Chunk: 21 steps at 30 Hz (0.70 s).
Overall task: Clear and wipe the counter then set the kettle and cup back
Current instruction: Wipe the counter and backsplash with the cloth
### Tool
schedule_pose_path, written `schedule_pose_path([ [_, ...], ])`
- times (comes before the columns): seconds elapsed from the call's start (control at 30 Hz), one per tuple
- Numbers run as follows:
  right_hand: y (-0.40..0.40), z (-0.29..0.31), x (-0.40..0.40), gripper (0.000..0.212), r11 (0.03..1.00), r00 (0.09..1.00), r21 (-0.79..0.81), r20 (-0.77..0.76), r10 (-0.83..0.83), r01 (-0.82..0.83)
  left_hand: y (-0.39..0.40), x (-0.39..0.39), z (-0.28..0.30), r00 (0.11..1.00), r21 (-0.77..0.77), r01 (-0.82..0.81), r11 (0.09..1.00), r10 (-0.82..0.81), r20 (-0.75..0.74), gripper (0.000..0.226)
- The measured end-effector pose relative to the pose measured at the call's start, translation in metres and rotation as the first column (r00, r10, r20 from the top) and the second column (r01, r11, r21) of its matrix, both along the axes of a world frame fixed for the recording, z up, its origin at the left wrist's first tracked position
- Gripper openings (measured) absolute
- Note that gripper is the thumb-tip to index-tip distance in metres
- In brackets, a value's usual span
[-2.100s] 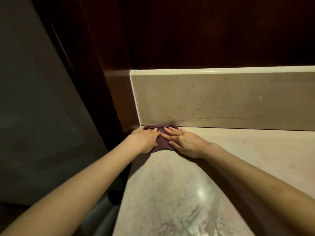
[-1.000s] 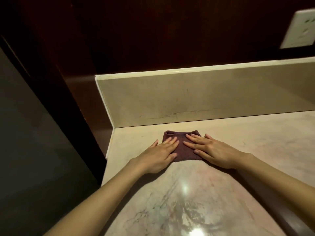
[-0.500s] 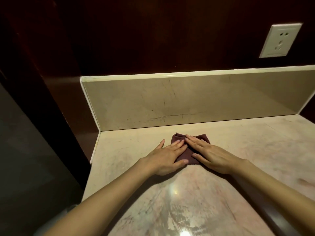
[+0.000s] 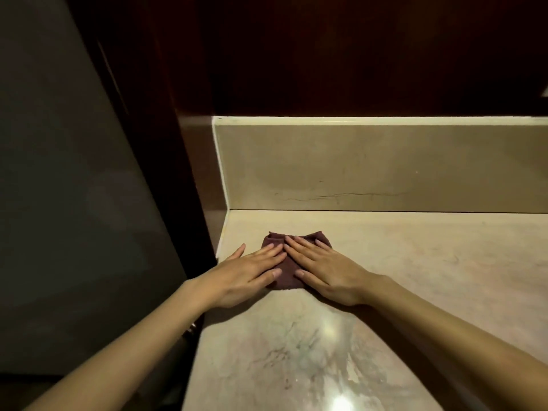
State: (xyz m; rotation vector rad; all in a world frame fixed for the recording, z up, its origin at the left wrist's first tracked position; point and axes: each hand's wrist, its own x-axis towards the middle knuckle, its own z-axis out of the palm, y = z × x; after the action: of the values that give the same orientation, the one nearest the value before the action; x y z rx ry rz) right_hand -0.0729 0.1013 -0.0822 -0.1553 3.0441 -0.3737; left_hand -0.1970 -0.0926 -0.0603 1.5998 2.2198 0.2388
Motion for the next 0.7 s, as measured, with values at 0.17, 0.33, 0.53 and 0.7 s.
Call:
schedule_pose_path([
  [0.17, -0.055, 0.000, -0.033, 0.063, 0.996, 0.995, -0.003, -0.033, 0.092, -0.092, -0.063, -0.013, 0.000, 0.995, -0.007, -0.098, 0.995, 0.098, -0.017, 0.050],
  [0.33, -0.084, -0.001, -0.047, 0.061, 0.995, 0.994, 0.022, -0.041, 0.102, -0.102, -0.090, -0.014, -0.003, 0.991, 0.002, -0.122, 0.992, 0.122, -0.052, 0.055],
  [0.53, -0.077, -0.001, -0.041, 0.061, 0.994, 0.994, 0.020, -0.015, 0.106, -0.106, -0.081, -0.009, 0.000, 0.993, -0.018, -0.087, 0.996, 0.085, -0.085, 0.052],
  [0.7, -0.051, 0.001, -0.008, 0.060, 0.998, 0.998, 0.022, -0.001, 0.059, -0.059, -0.055, 0.007, -0.002, 0.997, -0.032, -0.020, 0.999, 0.018, -0.078, 0.053],
])
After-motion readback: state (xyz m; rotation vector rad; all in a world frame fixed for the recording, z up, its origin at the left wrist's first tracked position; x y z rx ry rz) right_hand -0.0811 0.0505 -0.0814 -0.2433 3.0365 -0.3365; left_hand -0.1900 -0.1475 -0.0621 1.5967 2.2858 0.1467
